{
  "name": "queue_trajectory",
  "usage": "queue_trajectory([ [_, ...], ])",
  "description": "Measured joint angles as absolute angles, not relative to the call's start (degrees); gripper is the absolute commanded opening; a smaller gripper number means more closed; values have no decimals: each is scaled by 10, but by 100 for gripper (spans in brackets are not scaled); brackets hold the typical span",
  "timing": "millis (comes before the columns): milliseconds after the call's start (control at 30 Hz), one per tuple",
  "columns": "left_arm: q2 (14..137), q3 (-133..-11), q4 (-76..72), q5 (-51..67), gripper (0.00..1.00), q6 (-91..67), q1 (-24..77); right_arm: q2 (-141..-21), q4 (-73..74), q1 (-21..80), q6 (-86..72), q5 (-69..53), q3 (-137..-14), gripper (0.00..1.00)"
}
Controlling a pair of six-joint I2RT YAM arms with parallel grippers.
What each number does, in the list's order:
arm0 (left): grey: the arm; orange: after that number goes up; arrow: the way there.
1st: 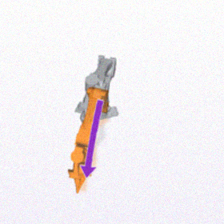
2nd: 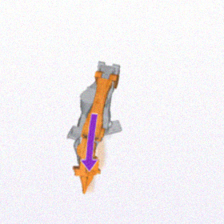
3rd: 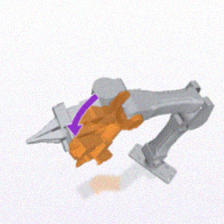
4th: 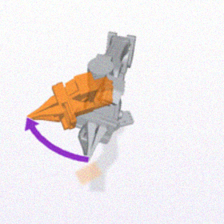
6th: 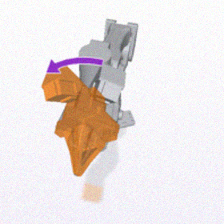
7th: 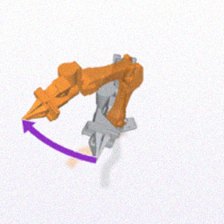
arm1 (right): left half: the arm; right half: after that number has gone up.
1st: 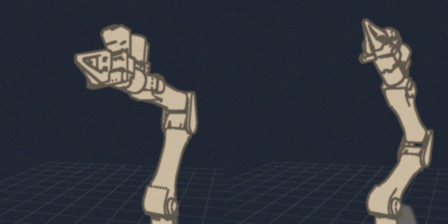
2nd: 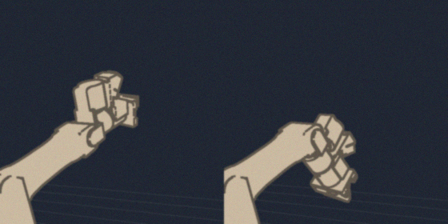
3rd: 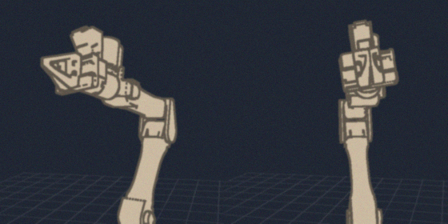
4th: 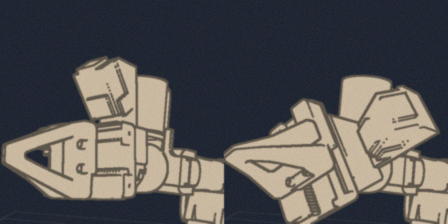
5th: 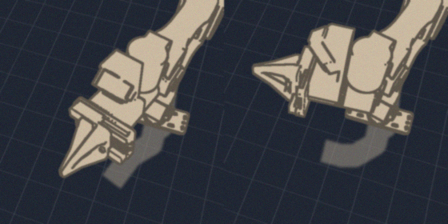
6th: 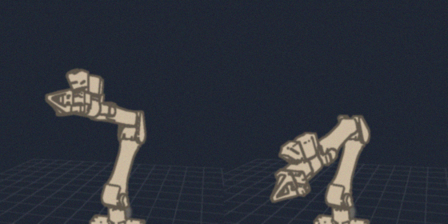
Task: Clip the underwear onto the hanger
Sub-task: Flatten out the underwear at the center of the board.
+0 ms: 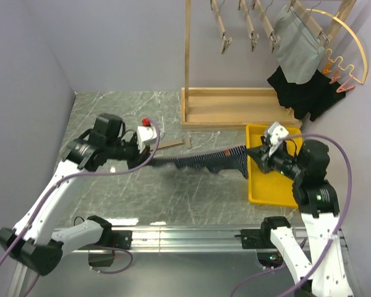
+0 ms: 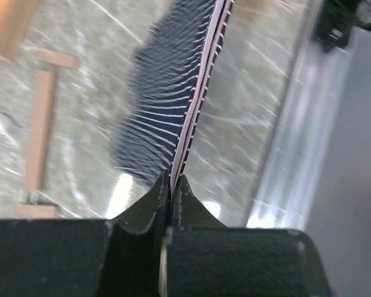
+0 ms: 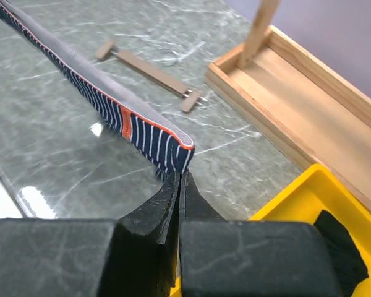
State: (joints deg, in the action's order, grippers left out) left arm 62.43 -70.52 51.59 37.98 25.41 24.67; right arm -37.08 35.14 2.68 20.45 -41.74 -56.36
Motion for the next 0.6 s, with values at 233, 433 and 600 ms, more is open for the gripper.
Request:
queue_trajectory([
  [233,536,-697,625,406,0,283,251,-313,418,27,235,-462,-561,0],
  [433,610,-670,653,385,0,295,253,-422,376,56,229,-449,-511,0],
  [600,772,-606,603,319,0,293,245,-631,295,102,185,-405,-492,0],
])
